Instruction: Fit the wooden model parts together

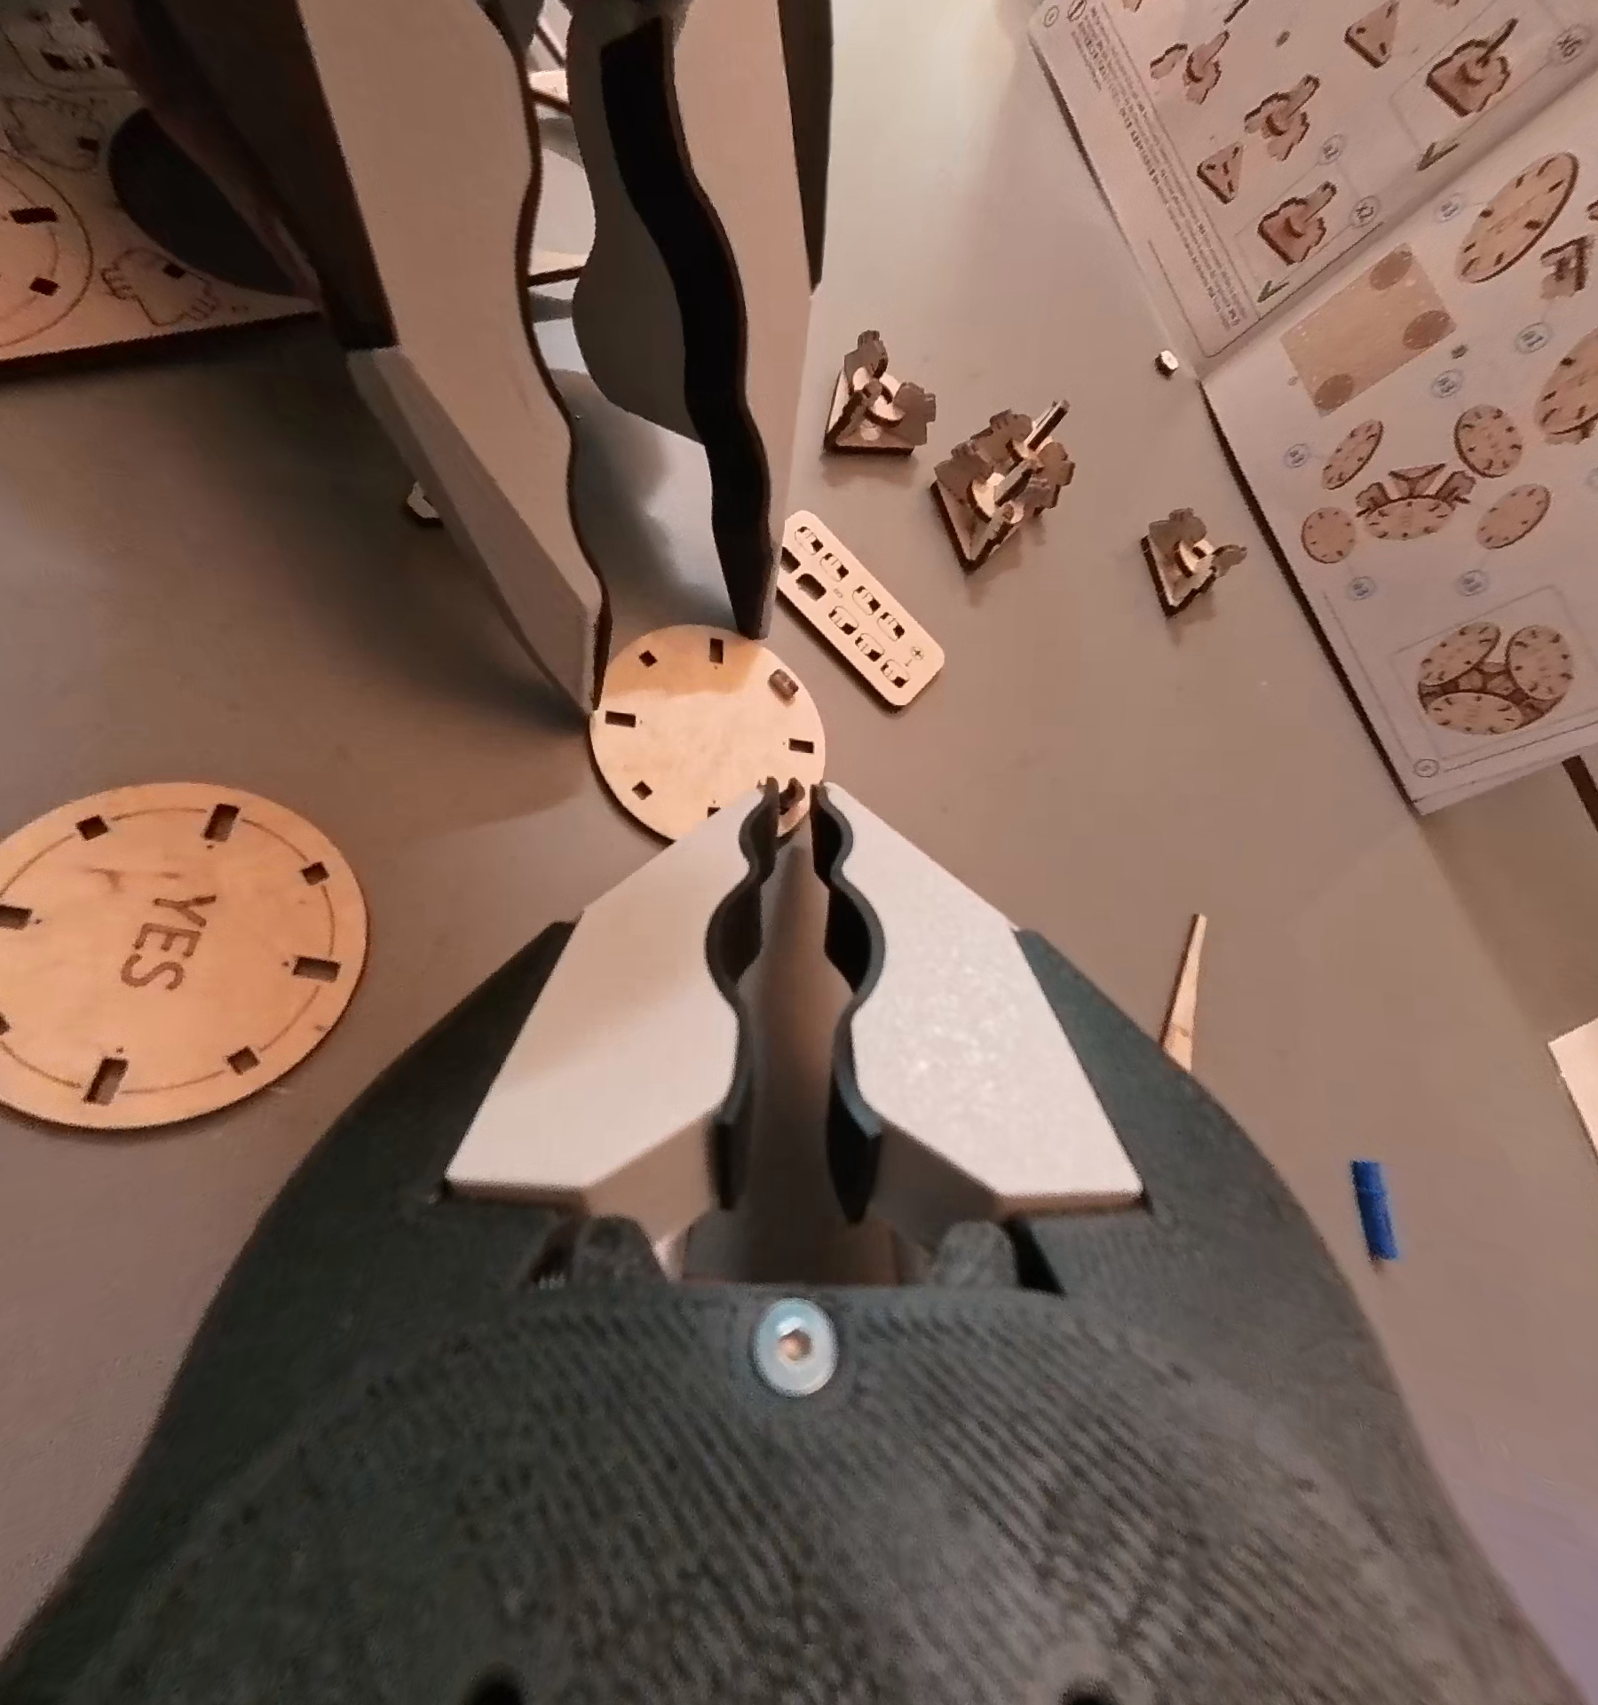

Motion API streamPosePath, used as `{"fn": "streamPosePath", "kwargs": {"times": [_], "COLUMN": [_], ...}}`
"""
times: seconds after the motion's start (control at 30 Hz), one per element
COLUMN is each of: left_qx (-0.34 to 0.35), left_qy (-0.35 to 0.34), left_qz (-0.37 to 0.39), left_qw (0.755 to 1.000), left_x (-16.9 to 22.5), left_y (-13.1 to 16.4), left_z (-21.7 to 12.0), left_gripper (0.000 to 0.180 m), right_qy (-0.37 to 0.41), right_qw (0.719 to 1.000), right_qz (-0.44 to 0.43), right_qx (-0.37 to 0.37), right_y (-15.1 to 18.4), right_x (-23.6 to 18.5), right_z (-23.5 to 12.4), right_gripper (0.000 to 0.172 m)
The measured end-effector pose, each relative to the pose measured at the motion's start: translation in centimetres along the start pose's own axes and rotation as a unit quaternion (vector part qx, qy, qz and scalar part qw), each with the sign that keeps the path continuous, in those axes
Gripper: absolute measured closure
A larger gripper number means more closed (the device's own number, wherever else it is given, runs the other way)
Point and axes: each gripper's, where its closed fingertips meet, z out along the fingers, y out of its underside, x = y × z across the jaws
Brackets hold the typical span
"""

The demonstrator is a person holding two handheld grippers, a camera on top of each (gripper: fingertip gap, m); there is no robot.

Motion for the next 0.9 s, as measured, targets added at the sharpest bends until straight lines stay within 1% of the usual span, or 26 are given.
{"fn": "streamPosePath", "kwargs": {"times": [0.43, 0.67, 0.9], "left_qx": [0.000, 0.000, 0.001], "left_qy": [0.001, 0.002, 0.002], "left_qz": [-0.001, -0.002, -0.002], "left_qw": [1.000, 1.000, 1.000], "left_x": [-0.02, -0.02, -0.02], "left_y": [-0.02, -0.02, -0.01], "left_z": [0.01, 0.01, 0.01], "left_gripper": [0.140, 0.140, 0.140], "right_qy": [0.003, -0.014, -0.040], "right_qw": [1.000, 1.000, 0.998], "right_qz": [-0.002, 0.025, 0.058], "right_qx": [0.003, 0.001, -0.004], "right_y": [-0.14, -0.30, -0.31], "right_x": [-0.03, -0.08, -0.33], "right_z": [-0.02, 0.22, 0.39], "right_gripper": [0.162, 0.161, 0.166]}}
